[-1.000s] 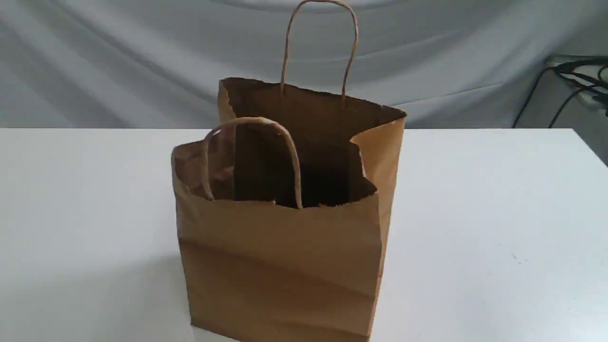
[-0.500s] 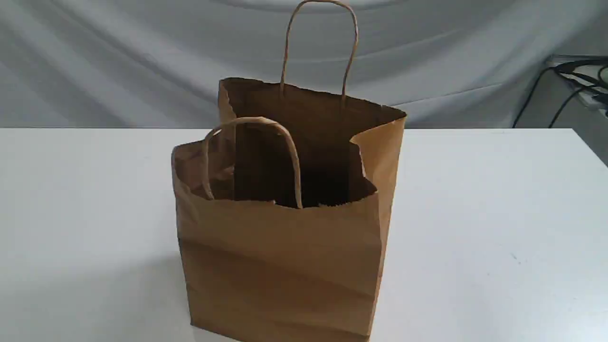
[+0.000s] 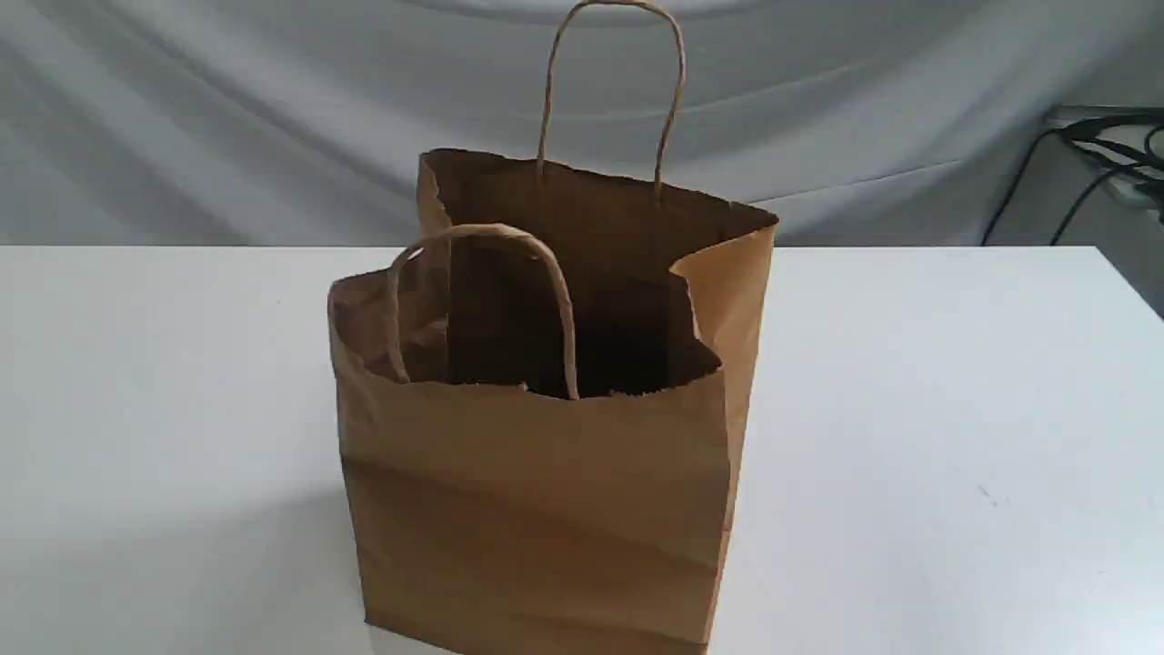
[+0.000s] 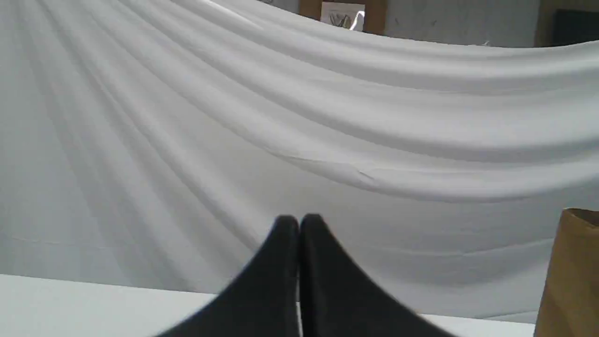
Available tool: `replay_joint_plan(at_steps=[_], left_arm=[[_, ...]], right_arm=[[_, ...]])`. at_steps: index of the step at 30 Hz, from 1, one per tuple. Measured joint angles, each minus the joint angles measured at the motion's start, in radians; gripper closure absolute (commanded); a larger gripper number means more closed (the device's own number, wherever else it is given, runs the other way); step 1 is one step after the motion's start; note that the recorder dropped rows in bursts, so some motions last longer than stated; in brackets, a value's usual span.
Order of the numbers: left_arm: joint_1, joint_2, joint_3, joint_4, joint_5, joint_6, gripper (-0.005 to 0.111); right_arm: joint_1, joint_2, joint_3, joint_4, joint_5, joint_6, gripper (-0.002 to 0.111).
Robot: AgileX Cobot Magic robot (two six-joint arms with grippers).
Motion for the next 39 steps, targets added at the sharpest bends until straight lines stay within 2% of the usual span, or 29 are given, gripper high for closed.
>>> replay_joint_plan(at_steps=[2,7,12,15,20,26,32,39], left_arm=[[0.000,0.000,0.000,-0.043,-0.007,0.043,0.107],[0.000,0.000,0.000,-0.327,-0.027,0.391,0.107],[0.000,0.000,0.006,-0.674,-0.014,0.787,0.107],[0.000,0.000,0.047,-0.824,-0.016,0.938,0.107],[0.000,0.000,0.129,-0.906,-0.077,0.991,0.107],[0.000,0.000,0.133,-0.923,-0.077,1.034,0.107],[0.000,0.000,0.133,-0.978,-0.003,1.122,0.107],[0.000,0.000,0.133,-1.017,0.000,1.105,0.107]], right_arm=[[0.000,0.000,0.000,0.000,0.000,0.000,0.108],[0.000,0.000,0.000,0.000,0.000,0.000,0.108],[0.000,0.000,0.000,0.000,0.000,0.000,0.108],[0.000,0.000,0.000,0.000,0.000,0.000,0.108],[0.000,0.000,0.000,0.000,0.000,0.004,0.108],[0.000,0.000,0.000,0.005,0.000,0.004,0.108],[0.000,0.000,0.000,0.005,0.000,0.004,0.108],[0.000,0.000,0.000,0.005,0.000,0.004,0.108]])
